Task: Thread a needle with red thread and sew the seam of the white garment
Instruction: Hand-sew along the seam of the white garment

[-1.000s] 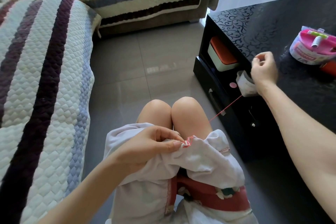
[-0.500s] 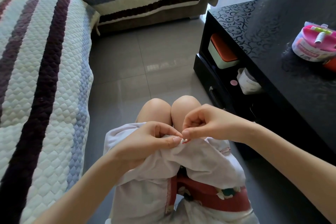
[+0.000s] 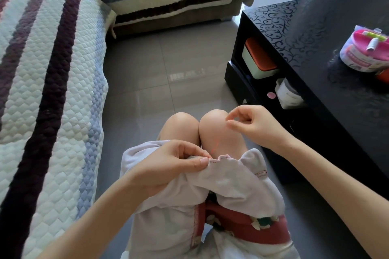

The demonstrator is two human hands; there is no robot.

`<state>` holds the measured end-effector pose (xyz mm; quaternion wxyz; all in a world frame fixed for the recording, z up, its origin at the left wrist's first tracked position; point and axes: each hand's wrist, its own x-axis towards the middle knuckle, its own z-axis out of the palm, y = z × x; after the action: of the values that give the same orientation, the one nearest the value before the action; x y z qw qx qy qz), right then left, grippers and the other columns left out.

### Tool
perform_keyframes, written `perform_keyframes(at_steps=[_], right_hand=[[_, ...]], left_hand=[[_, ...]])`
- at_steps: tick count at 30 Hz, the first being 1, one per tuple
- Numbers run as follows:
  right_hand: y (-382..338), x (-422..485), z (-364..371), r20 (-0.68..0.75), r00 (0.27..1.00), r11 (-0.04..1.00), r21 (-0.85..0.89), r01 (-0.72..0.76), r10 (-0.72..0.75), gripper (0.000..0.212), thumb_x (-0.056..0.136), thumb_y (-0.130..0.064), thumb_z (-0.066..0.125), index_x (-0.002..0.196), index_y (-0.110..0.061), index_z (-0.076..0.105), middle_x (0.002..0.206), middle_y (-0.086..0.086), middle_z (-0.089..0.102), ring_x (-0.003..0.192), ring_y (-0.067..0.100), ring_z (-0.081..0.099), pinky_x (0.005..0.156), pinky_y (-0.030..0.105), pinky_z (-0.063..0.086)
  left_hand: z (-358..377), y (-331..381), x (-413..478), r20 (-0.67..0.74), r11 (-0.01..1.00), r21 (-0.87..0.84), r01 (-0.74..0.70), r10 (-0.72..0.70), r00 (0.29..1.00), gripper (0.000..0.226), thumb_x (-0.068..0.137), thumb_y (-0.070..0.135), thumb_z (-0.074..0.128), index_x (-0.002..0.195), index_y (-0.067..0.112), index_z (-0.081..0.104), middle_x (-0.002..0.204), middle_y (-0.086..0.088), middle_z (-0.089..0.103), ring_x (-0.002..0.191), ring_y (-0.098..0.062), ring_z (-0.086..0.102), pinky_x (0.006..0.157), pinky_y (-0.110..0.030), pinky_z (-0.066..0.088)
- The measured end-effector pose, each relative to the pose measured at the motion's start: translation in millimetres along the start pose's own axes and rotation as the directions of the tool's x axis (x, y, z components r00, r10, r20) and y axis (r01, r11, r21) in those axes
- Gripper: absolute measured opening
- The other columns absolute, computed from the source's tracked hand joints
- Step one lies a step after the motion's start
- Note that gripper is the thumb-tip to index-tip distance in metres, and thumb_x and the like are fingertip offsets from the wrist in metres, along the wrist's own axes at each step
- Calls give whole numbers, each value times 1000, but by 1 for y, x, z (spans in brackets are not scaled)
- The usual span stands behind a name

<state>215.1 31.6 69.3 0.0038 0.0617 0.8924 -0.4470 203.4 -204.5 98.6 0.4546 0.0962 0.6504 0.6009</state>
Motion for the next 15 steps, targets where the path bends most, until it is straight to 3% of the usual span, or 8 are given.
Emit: perform_keyframes(at_steps=[2,3,6,8,11,13,15], right_hand=[[-14,-13,-2,148,989,990,142,10,-31,9,85,-19,70,94,-19,72,47,-14,42,49,3,38,56,28,35],[-22,-21,-3,249,968,984,179,-5,-41,13,85,-22,71,97,-18,73,49,-14,48,51,2,44,57,23,37],[-35,-39,4,433,898,997,61,54,-75,24,78,-50,68,89,-29,74,73,-8,69,73,8,62,69,30,50],[-33,-42,5,426,901,996,46,76,-88,18,81,-42,69,77,-25,71,66,-7,65,64,8,58,62,30,47],[-29,-47,-4,408,912,983,176,-46,-30,24,85,-15,71,63,-16,63,50,-10,46,50,3,39,51,19,31],[-28,-50,-8,408,913,974,203,-102,11,28,84,-11,72,59,-16,60,47,-10,41,48,5,35,49,19,29],[-25,-53,-5,360,931,983,147,-114,54,25,83,-14,72,60,-15,62,45,-10,40,46,5,34,48,23,30]], left_hand=[[-1,-1,-1,-13,1000,-22,4,-5,1000,24,75,18,69,90,0,73,110,-23,68,97,-17,64,88,-23,51],[-1,-1,-1,-20,999,-32,8,-9,1000,22,75,18,69,89,2,74,111,-22,68,99,-18,64,91,-25,50],[-1,0,-3,-29,1000,-26,10,-11,1000,15,80,15,69,88,4,75,106,-18,71,99,-17,66,90,-28,51],[-2,3,-6,-74,1000,17,7,-6,997,8,87,10,69,86,4,75,97,-7,75,92,-10,68,78,-19,53],[-4,3,-10,-160,989,149,-20,44,986,15,87,13,67,75,13,76,94,5,76,93,-2,68,75,-12,47],[-2,0,-10,-191,974,223,-42,86,978,23,87,13,68,65,20,74,82,13,75,82,7,66,69,-5,43],[2,-4,-7,-220,964,262,-43,103,970,20,87,13,67,69,19,75,78,16,74,77,9,65,67,-4,42]])
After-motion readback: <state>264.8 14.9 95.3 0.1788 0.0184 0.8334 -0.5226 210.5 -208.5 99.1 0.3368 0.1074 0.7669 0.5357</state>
